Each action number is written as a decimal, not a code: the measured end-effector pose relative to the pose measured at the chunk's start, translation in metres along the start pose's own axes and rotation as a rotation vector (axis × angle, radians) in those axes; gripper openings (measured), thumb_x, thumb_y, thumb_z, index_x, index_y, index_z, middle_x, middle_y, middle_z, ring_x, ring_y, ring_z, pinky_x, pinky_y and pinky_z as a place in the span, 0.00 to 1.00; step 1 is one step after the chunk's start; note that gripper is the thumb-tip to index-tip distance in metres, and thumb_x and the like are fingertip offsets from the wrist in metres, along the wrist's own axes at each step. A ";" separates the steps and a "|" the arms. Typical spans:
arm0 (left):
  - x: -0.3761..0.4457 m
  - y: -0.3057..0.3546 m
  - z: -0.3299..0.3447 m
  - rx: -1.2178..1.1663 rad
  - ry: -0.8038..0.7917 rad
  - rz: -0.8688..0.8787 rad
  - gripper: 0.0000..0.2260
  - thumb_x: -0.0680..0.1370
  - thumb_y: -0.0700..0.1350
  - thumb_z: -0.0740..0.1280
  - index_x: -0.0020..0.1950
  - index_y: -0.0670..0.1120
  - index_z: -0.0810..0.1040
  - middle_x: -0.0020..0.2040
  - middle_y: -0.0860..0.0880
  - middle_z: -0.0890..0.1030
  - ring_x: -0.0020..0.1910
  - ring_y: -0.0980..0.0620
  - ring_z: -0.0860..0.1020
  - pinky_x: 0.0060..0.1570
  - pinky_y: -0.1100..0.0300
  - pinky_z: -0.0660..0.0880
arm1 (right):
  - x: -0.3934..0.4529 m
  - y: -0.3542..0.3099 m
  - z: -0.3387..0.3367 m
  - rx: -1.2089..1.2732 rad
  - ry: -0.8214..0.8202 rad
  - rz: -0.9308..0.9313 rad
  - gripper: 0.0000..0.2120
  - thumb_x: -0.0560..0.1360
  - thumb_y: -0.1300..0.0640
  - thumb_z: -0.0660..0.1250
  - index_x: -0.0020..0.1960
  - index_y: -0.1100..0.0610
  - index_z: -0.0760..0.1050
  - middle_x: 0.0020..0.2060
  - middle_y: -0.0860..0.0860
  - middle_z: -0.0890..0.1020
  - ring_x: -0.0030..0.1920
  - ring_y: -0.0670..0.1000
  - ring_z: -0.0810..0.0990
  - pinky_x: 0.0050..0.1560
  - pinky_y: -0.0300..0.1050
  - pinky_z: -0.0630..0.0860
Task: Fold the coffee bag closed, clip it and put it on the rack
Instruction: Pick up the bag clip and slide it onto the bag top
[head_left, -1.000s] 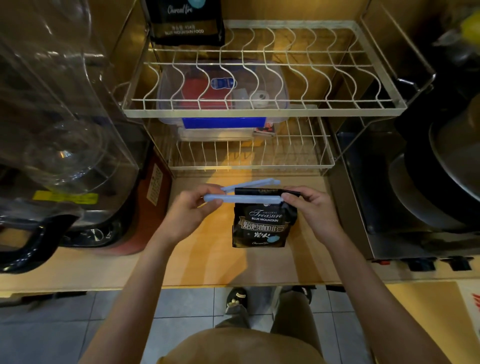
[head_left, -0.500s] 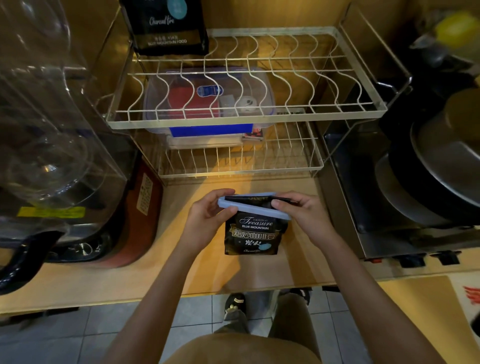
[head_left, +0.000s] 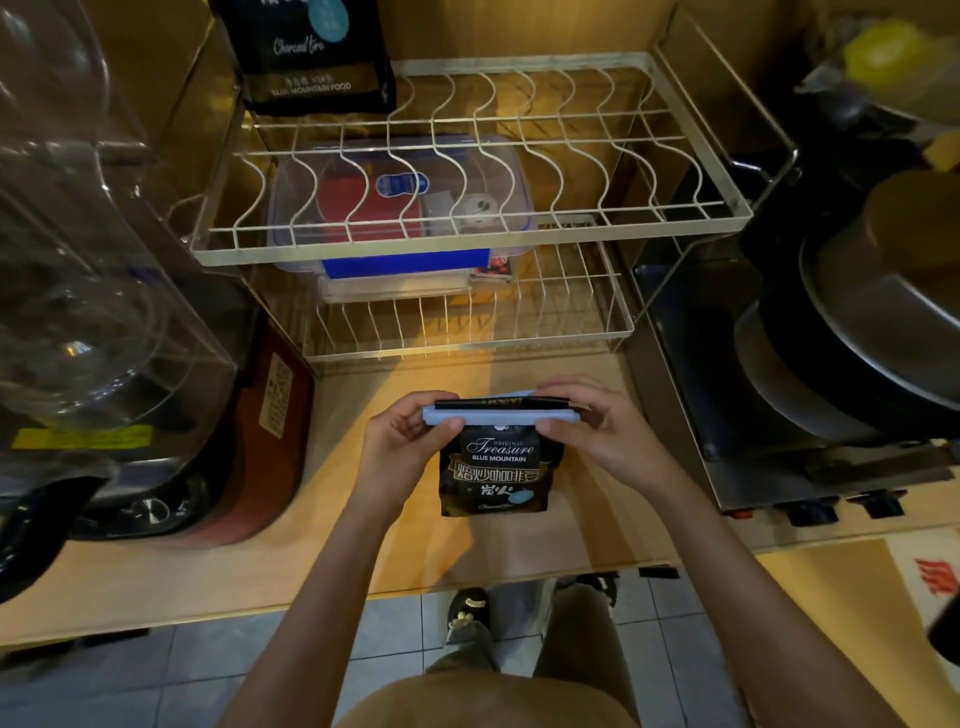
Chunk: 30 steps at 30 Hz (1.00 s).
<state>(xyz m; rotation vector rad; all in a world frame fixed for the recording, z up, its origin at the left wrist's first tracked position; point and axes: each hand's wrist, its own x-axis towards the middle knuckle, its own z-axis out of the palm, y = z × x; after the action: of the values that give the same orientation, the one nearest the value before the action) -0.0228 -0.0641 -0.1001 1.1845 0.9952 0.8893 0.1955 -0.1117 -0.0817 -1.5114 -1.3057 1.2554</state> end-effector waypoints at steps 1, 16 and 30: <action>0.000 -0.001 0.000 0.001 -0.002 -0.001 0.11 0.71 0.33 0.67 0.47 0.48 0.78 0.37 0.56 0.85 0.39 0.59 0.81 0.36 0.69 0.77 | -0.001 0.001 -0.001 0.042 -0.002 0.001 0.19 0.68 0.59 0.71 0.58 0.48 0.75 0.55 0.46 0.77 0.59 0.47 0.75 0.56 0.41 0.77; 0.013 0.032 0.001 0.825 -0.146 0.169 0.13 0.70 0.43 0.71 0.52 0.53 0.76 0.47 0.58 0.78 0.47 0.60 0.75 0.47 0.65 0.72 | 0.000 0.011 0.001 0.151 0.228 0.002 0.13 0.61 0.69 0.76 0.42 0.58 0.80 0.40 0.51 0.84 0.40 0.44 0.84 0.40 0.37 0.81; 0.022 0.033 0.051 1.144 -0.389 0.407 0.14 0.76 0.44 0.62 0.61 0.43 0.73 0.52 0.42 0.77 0.54 0.46 0.72 0.52 0.56 0.67 | -0.009 0.011 -0.007 -0.071 0.138 -0.066 0.14 0.69 0.63 0.72 0.55 0.57 0.78 0.49 0.51 0.81 0.51 0.45 0.78 0.51 0.28 0.73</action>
<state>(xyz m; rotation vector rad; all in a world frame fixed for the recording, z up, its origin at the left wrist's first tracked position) 0.0308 -0.0541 -0.0664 2.4807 0.9453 0.2889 0.2051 -0.1222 -0.0884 -1.5626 -1.3110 1.0536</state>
